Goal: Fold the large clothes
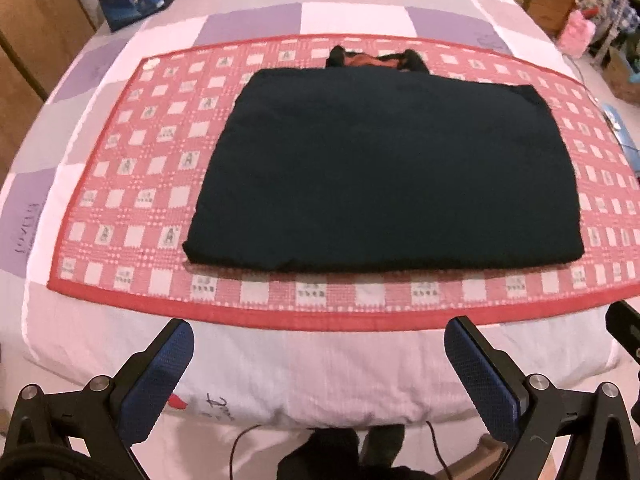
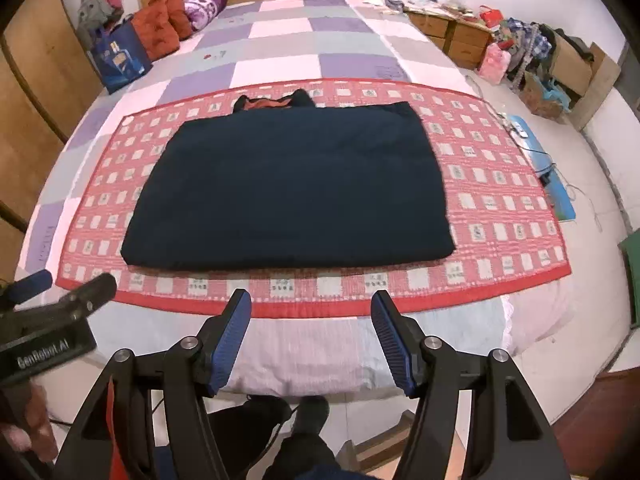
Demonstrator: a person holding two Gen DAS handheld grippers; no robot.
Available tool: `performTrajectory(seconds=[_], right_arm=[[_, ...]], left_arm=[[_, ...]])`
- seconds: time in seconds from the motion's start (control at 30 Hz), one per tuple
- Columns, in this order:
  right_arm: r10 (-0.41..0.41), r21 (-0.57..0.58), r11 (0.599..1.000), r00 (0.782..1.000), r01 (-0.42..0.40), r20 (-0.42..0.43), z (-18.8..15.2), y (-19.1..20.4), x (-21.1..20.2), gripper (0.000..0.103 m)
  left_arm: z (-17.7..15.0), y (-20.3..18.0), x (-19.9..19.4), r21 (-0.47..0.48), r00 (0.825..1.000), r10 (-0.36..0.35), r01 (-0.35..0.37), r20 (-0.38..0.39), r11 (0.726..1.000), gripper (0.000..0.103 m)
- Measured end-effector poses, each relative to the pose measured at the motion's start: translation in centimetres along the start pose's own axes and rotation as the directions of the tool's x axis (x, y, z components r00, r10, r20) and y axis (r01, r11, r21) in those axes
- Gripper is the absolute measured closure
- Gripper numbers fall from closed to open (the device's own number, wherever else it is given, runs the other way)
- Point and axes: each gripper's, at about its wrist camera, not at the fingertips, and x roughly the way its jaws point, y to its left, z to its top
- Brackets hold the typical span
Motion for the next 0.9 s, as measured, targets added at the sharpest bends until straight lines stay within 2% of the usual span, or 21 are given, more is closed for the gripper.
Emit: performTrajectory(seconds=[0.2, 0.9], right_arm=[[0.001, 0.009, 1.0, 1.0, -0.001, 0.002, -0.8, -0.6, -2.8, 0.037], [0.017, 0.016, 1.0, 1.0, -0.016, -0.009, 0.5, 0.9, -4.5, 0.037]], left_arm=[[0.0, -0.5, -2.4, -0.001, 0.999, -0.015, 0.015, 0.039, 1.0, 0.0], [1.5, -0.9, -4.1, 0.012, 0.999, -0.035, 0.035, 0.032, 0.999, 0.0]])
